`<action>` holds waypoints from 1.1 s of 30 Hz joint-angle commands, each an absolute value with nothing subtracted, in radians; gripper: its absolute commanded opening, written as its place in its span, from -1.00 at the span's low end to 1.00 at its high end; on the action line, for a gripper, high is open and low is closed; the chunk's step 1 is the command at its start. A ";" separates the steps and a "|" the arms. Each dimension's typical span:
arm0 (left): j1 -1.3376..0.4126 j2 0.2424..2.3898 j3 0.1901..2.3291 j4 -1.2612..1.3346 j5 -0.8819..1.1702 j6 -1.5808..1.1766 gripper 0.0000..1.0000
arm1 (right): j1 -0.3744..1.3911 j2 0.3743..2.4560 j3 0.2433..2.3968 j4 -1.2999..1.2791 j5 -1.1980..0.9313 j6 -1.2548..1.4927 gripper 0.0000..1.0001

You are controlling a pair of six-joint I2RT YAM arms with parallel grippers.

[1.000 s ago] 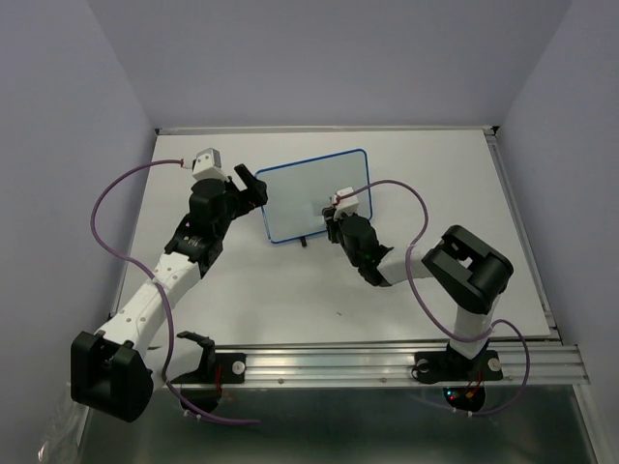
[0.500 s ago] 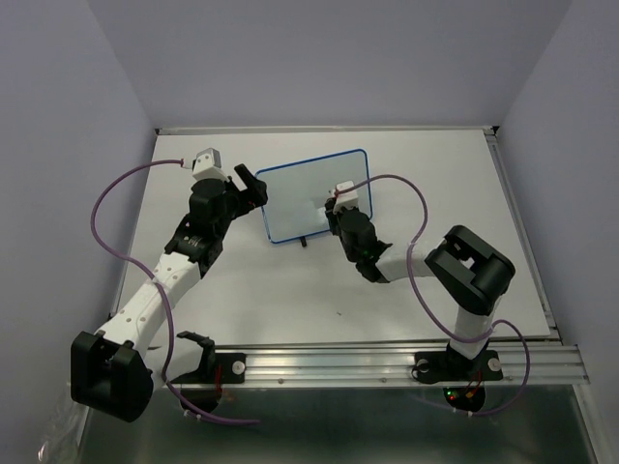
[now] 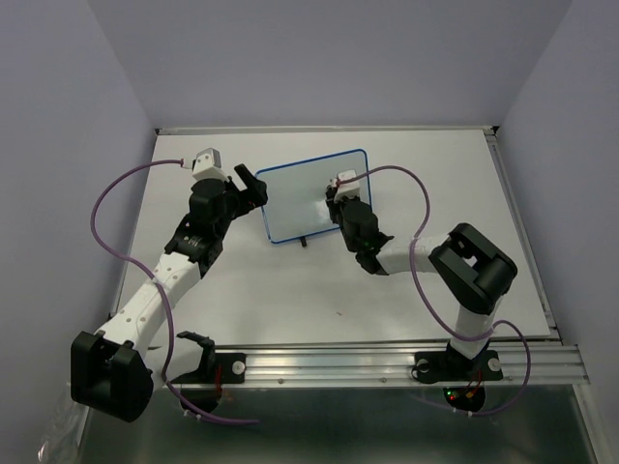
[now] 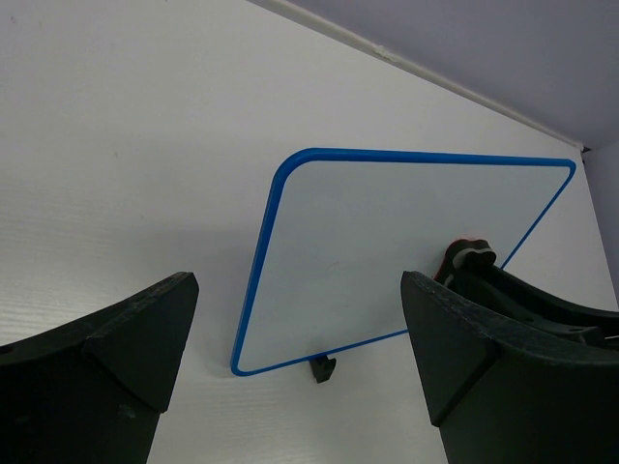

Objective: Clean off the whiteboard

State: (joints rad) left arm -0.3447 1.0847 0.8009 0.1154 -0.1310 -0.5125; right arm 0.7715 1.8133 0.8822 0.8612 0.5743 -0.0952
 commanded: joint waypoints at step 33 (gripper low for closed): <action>-0.342 1.089 0.854 0.152 -0.133 -0.503 0.98 | 0.769 1.810 0.736 0.733 0.371 0.052 -0.99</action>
